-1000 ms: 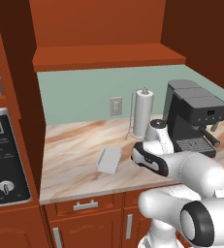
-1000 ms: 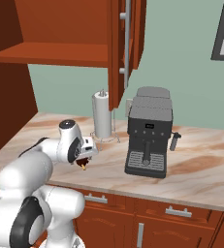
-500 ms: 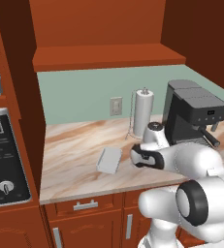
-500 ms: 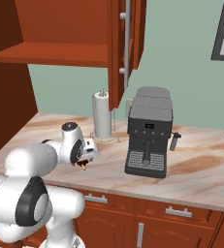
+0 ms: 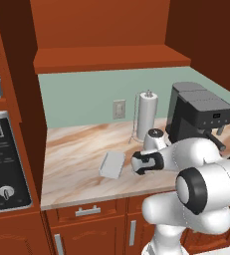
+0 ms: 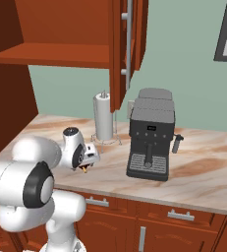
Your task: Retrieve the tupperware from the cabinet, then place the raw meat into the tupperware to avoid contamination.
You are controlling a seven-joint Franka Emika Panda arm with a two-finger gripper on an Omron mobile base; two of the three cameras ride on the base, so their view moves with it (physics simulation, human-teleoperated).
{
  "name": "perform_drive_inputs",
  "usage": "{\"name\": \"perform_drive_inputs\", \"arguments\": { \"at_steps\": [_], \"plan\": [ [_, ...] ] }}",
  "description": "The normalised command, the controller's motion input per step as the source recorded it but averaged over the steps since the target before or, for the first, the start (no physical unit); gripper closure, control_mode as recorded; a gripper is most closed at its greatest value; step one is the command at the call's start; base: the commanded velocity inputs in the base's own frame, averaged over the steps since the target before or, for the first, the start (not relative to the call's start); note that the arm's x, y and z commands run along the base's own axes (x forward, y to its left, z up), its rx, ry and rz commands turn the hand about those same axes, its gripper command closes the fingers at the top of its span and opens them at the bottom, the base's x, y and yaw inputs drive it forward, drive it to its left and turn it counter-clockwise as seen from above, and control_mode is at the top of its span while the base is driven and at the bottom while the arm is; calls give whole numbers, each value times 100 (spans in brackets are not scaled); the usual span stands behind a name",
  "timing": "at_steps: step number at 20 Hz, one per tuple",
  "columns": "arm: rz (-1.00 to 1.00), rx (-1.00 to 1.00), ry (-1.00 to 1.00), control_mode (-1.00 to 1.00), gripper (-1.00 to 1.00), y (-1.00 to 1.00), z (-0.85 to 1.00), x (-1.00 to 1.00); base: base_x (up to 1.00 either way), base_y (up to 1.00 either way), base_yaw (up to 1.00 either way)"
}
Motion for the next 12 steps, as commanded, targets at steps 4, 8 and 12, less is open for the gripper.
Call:
{"name": "perform_drive_inputs", "arguments": {
  "at_steps": [4,8,12],
  "plan": [
    [0,0,0,-100,100,6,-27,0,0,0,0],
    [0,0,0,-100,100,2,-16,0,0,0,0],
    [0,0,0,-100,100,0,-1,0,0,0,0]
  ]
}}
